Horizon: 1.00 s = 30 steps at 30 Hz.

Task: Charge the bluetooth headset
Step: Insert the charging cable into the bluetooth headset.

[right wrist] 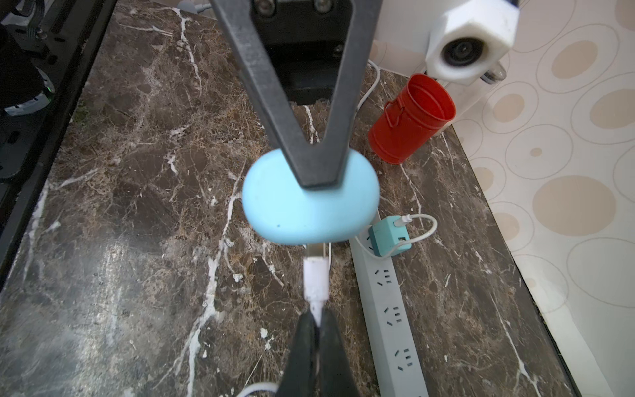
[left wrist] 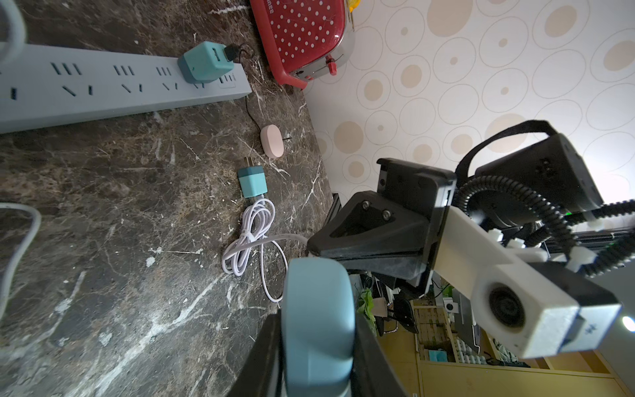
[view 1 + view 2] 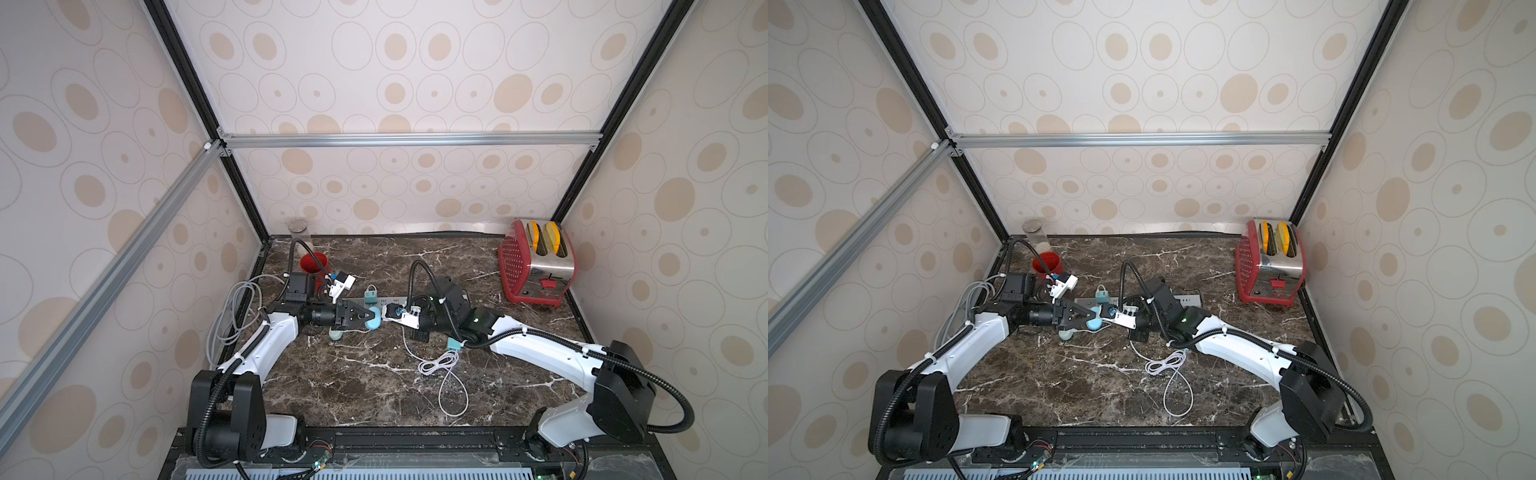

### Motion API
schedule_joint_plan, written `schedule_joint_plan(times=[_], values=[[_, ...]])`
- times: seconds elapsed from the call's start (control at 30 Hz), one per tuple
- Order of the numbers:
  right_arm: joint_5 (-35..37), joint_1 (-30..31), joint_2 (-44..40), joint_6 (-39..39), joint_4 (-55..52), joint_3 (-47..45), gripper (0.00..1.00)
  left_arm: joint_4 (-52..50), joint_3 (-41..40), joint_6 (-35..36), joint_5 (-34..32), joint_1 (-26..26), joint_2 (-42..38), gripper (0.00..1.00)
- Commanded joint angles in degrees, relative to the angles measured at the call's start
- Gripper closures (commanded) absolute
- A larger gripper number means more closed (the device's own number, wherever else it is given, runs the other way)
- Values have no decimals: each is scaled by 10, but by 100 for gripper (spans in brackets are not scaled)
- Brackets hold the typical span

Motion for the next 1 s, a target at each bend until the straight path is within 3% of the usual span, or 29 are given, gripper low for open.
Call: schedule_joint_plan(times=[0.0, 0.47, 0.97], values=[[12, 15, -3, -14, -1, 21, 100, -8, 1, 4, 12, -3, 1, 91], [-58, 17, 4, 39, 51, 30, 100, -21, 1, 9, -11, -5, 5, 95], [-86, 25, 22, 73, 102, 46, 100, -48, 9, 24, -32, -12, 22, 96]])
